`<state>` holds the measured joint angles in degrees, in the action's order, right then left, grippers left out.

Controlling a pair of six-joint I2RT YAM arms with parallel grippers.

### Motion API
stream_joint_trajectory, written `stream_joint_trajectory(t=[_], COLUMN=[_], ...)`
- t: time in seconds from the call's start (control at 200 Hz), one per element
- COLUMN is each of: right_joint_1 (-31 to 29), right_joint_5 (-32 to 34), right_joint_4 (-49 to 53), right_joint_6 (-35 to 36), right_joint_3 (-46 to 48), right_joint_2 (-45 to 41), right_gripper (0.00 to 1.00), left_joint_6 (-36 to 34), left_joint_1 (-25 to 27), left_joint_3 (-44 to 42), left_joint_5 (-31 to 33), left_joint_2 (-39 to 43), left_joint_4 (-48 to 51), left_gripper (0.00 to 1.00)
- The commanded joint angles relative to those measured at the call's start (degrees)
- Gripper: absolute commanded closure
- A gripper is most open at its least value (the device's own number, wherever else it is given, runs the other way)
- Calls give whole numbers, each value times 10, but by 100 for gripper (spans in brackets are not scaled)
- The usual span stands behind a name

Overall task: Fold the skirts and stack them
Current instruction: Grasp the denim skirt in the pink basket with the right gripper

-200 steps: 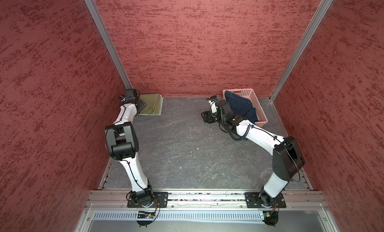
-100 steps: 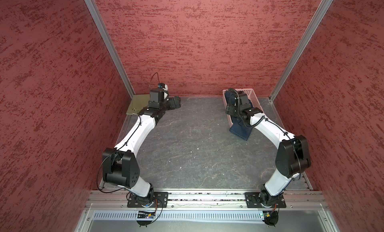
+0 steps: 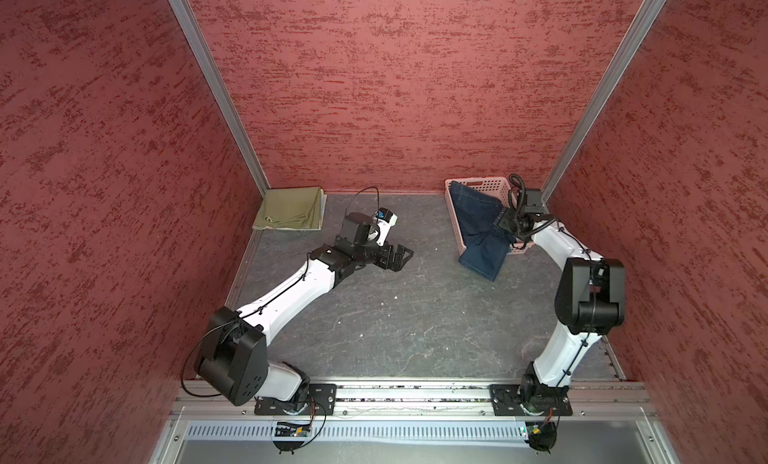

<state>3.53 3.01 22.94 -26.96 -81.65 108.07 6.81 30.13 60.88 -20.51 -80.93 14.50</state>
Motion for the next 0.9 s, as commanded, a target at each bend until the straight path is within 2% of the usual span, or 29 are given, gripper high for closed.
stream_joint_trajectory(t=[0.0,0.095,0.14,0.225,0.265,0.326,0.621,0.711,0.897], right_joint_1=[3,8,12,13,13,12,6,-9,-13], right_joint_5=[-30,-32,-46,-68,-72,-75,-93,-76,-37], right_joint_4=[-10,-1,2,-29,-45,-55,-86,-88,72], right_joint_6=[1,4,3,8,8,18,52,69,58], right_joint_3=[-34,-68,-82,-84,-84,-99,-175,-182,-241], right_joint_2=[37,78,95,93,82,66,-43,-77,-46], right_gripper=[22,24,31,60,79,100,100,100,100], left_joint_6=[18,25,26,28,28,28,53,62,74], left_joint_1=[6,7,7,7,7,6,-20,-31,-47], left_joint_3=[-13,-16,-16,-15,-15,-12,-28,-39,-66], left_joint_5=[-14,-18,-19,-16,-14,-9,3,6,10], left_joint_2=[18,21,22,27,31,36,79,95,119], left_joint_4=[-32,-32,-32,-30,-28,-24,-24,-22,-20], left_gripper=[0,0,0,0,0,0,0,0,0])
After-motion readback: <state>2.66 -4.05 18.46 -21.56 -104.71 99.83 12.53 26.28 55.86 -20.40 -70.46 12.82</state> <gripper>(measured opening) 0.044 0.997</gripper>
